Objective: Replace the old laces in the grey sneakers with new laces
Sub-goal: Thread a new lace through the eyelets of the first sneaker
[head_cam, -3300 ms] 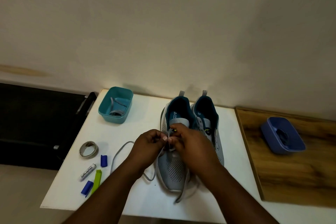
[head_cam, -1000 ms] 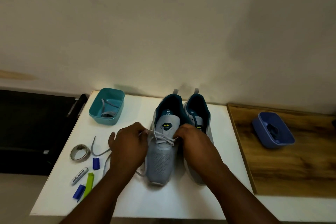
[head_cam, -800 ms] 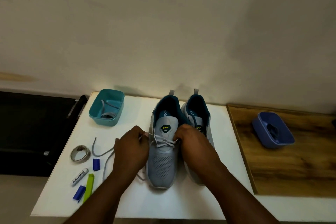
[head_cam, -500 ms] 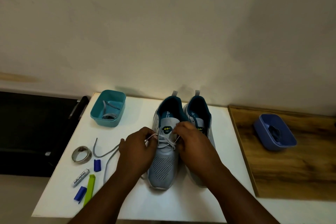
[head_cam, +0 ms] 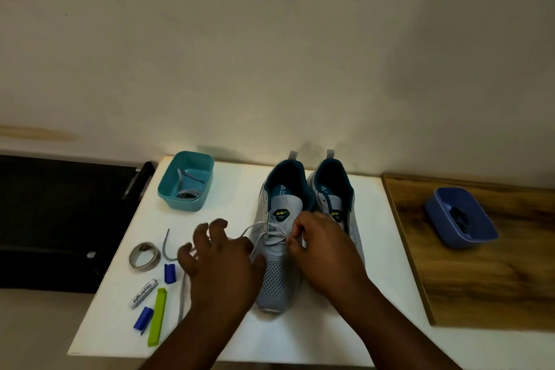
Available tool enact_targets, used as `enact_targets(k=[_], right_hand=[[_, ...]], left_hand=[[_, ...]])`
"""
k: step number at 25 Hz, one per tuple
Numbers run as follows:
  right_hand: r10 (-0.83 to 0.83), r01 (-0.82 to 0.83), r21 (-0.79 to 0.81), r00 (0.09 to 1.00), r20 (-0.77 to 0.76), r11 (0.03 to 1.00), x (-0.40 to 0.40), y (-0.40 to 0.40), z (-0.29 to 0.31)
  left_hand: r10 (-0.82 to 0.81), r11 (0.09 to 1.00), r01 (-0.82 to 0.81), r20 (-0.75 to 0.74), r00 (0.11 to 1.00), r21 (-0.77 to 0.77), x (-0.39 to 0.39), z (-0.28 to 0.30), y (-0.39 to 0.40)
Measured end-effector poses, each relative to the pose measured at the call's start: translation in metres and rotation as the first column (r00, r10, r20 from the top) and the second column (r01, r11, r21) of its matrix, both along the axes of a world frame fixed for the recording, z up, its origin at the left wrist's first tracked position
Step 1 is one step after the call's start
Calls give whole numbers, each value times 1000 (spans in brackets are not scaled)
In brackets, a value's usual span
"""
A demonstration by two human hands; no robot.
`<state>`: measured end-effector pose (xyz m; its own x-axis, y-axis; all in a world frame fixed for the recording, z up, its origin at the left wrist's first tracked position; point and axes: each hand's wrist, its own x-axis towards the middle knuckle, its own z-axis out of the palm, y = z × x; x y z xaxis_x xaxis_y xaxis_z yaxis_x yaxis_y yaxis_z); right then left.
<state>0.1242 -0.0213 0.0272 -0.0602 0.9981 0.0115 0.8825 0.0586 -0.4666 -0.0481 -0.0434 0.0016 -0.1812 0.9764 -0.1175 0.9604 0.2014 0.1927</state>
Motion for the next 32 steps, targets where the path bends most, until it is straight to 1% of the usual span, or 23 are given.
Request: enact_targets(k=[3, 5, 6, 7, 9, 11, 13, 15, 17, 18, 20, 21, 22, 23, 24, 25, 26, 27, 28, 29, 30, 31, 32], right_hand=[[8, -8, -13, 1000, 14, 1000, -1, -3, 2], [25, -25, -46, 1000, 7, 999, 0, -4, 6], [41, -47, -107, 998, -57, 993, -1, -5, 9], [60, -97, -212, 983, -176, 972, -1, -6, 13], [45, -257, -461, 905, -423, 850, -12, -15, 26], [36, -419, -514, 800, -599, 748, -29, -27, 34], [9, -482, -452, 691, -723, 751, -42, -35, 39], [22, -465, -437, 704, -710, 770, -38, -36, 50], [96, -382, -402, 814, -574, 832, -21, -28, 64], [129, -297, -336, 888, -442, 894, -8, -23, 71], [99, -101, -33, 994, -39, 994, 17, -10, 83], [33, -45, 143, 996, 84, 989, 24, -6, 88], [-22, -6, 287, 995, 94, 958, 27, -4, 89], [-35, 23, 375, 999, 23, 927, 26, -3, 90], [-17, 45, 402, 997, -73, 914, 23, -3, 87], [25, 34, 387, 989, -146, 921, 19, -3, 83], [65, 3, 332, 979, -194, 943, 14, -4, 76], [91, -36, 245, 971, -219, 969, 10, -5, 70], [114, -82, 160, 973, -199, 984, 8, -6, 65], [136, -126, 91, 984, -116, 988, 8, -5, 60], [168, -168, 44, 986, -4, 985, 8, -4, 57], [200, -201, 1, 976, 86, 980, 6, -4, 54], [238, -234, -41, 962, 135, 971, 4, -4, 51]], left_hand=[[-10, 993, 19, 72, 997, -120, 4, 11, -2], [94, 970, -28, 266, 959, -241, -1, 25, 1], [212, 951, -82, 438, 874, -296, -5, 38, 5], [331, 931, -144, 605, 724, -337, -7, 54, 6], [387, 922, -205, 821, 420, -330, -5, 85, 1], [306, 951, -134, 919, 249, -280, -2, 110, -8], [253, 963, -98, 967, 22, -250, -2, 121, -14], [173, 967, -174, 982, -71, -183, -8, 114, -10], [159, 911, -375, 985, -67, -173, -17, 96, 0], [211, 858, -470, 976, -50, -210, -20, 85, 5], [321, 774, -577, 947, 1, -262, -29, 65, 16], [359, 757, -590, 933, 18, -279, -32, 58, 19], [376, 775, -567, 925, 60, -278, -35, 50, 22], [377, 838, -488, 906, 191, -245, -36, 44, 21], [349, 910, -362, 843, 410, -201, -34, 42, 18], [286, 957, -222, 715, 637, -185, -30, 39, 13], [210, 975, -137, 535, 818, -173, -24, 38, 7], [144, 987, -106, 355, 924, -123, -18, 38, 2], [106, 994, -104, 235, 966, -20, -12, 42, -3], [58, 988, -85, 203, 977, 128, -7, 47, -6], [-47, 964, -26, 267, 963, 266, -2, 50, -7], [-201, 930, 47, 397, 895, 364, 3, 51, -6], [-334, 906, 105, 541, 772, 410, 8, 52, -5]])
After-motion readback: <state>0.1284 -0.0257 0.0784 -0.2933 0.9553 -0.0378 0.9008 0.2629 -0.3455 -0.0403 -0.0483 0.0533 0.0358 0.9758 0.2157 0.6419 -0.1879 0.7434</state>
